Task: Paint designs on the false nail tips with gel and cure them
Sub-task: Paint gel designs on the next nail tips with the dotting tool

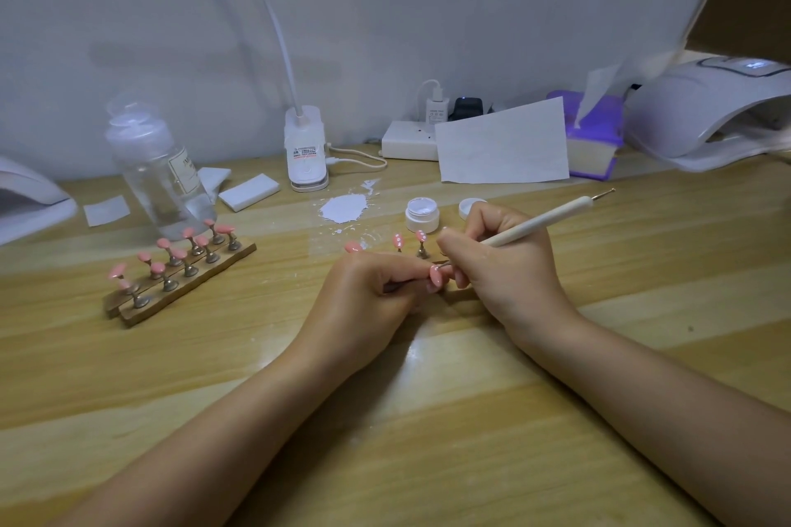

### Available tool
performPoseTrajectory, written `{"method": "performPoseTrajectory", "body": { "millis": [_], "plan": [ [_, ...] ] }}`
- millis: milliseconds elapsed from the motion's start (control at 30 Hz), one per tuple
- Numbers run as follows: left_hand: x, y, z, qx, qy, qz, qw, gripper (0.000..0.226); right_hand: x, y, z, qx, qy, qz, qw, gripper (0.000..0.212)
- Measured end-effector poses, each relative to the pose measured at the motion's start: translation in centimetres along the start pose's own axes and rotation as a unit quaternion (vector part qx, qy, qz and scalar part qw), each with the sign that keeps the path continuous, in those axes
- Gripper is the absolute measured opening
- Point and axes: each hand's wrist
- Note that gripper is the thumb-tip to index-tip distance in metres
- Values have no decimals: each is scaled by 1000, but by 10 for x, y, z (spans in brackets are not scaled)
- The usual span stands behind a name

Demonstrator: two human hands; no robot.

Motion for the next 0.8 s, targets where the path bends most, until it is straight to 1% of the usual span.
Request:
{"method": "performPoseTrajectory", "body": {
  "millis": [367, 633, 800],
  "plan": [
    [0, -1, 0, -5, 4, 2, 1000, 20, 0, 0, 0, 7, 13, 7, 1000, 39],
    [-1, -1, -1, -4, -4, -15, 1000, 22, 0, 0, 0, 4, 13, 11, 1000, 38],
    [-2, -1, -1, 0, -6, -12, 1000, 19, 1, 0, 0, 5, 10, 12, 1000, 38]
  ]
}}
Point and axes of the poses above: each hand's wrist, its own y-axis towards the middle knuckle, its own z-axis out of the palm, x = y × z, and after that the axes turned 3 degrees about -z, right-handed
